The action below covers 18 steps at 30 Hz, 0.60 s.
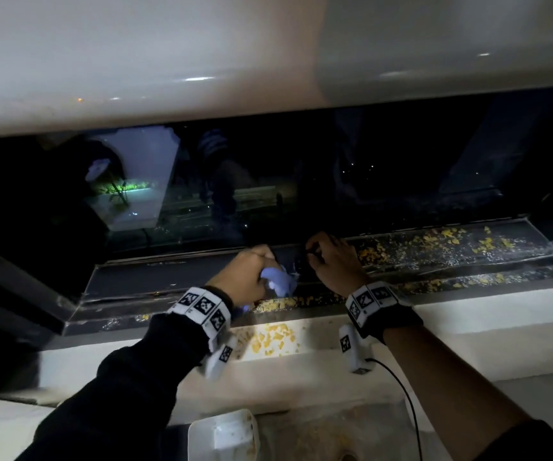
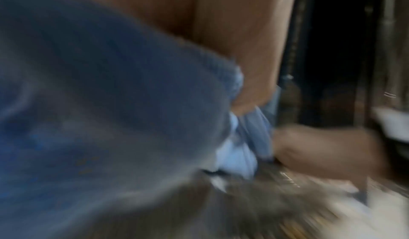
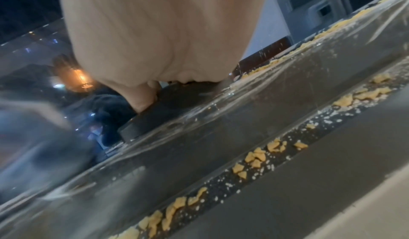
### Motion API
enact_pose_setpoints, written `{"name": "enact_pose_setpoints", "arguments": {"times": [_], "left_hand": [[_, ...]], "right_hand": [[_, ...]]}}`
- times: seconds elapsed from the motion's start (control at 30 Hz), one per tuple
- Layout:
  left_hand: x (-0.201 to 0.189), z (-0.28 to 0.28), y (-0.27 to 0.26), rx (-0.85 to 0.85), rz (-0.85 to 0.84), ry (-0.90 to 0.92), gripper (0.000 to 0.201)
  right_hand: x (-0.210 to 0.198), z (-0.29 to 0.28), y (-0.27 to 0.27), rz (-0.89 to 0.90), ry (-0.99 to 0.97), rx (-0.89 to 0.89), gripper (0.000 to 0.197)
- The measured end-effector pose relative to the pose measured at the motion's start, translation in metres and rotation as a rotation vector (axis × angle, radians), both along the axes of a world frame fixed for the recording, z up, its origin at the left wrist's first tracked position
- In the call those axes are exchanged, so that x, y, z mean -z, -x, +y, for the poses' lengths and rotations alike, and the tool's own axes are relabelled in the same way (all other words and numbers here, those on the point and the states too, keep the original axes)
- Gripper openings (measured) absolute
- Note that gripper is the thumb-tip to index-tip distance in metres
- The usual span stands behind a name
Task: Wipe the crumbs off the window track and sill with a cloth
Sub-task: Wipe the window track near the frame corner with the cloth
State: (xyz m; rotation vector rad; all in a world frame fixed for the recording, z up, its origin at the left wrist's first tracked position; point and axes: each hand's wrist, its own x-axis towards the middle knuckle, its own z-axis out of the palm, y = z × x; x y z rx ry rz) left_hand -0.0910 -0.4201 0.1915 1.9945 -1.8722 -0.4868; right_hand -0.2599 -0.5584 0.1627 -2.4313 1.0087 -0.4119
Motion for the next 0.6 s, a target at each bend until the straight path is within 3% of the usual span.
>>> {"name": "enact_pose_setpoints", "arguments": {"times": [0.1,0.3,0.43,0.53,0.6], "left_hand": [[-0.013,-0.021,-0.002,-0.169,-0.045,0.145,0.030],[0.005,-0.043,0.031,-0.125,-0.189,0.120,0.039],[0.005,-0.035,0.031,-0.184,-0.134,0.157,0.030],[0.013,-0.015,0.036,-0.226,-0.133,0.127,0.022],[0.016,-0.003,0.046,-0.236,-0.118,0.107,0.025]], "right_hand": [[-0.001,-0.001,0.000,-0.015,-0.051,0.012,0.029],[0.001,0.000,-0.001,0.016,-0.109,0.026,0.051],[-0.001,-0.003,-0.002,0.027,-0.092,0.021,0.052],[0.001,-0.004,-0.002,0.013,-0.106,0.023,0.033],[0.001,-0.004,-0.002,-0.002,-0.115,0.026,0.032]]}}
